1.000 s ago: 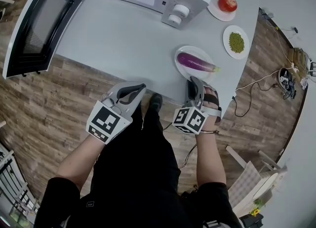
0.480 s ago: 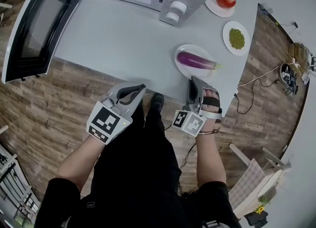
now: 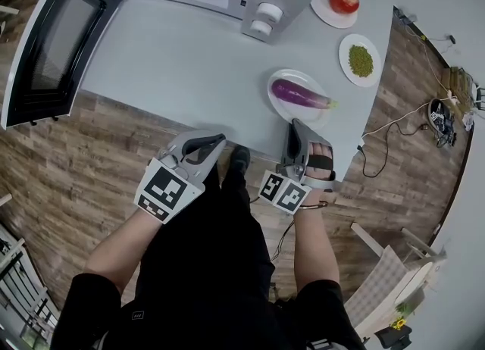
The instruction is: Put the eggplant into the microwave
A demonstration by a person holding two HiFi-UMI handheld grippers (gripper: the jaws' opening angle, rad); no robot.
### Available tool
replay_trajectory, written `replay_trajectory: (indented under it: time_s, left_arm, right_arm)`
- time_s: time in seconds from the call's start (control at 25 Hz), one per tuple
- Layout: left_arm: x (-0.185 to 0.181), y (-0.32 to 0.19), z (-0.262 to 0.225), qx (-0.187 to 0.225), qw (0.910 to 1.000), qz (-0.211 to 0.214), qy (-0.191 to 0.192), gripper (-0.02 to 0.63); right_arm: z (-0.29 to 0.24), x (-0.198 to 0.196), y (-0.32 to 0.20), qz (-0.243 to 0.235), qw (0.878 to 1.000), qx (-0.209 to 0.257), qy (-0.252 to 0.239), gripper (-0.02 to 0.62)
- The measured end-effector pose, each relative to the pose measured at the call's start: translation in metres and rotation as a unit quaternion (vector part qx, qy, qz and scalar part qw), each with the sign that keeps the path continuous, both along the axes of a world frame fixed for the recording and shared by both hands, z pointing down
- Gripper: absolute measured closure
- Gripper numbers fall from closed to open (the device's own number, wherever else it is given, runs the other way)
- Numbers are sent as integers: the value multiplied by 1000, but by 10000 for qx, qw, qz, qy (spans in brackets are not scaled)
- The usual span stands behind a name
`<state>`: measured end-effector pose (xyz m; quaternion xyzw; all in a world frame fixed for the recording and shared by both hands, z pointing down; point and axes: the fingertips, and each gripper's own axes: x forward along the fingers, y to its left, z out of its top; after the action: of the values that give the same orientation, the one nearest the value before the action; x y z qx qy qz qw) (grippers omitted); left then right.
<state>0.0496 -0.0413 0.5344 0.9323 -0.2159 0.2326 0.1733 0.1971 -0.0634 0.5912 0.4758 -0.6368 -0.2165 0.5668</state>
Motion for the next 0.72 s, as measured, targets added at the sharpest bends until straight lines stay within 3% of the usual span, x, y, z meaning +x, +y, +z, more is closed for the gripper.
replay_trajectory:
  time_s: [0.72]
  left_arm:
    - [0,0,6,1,9999,83,-78,598]
  right_arm:
    - [-8,0,6,-78,9985,454,306,575]
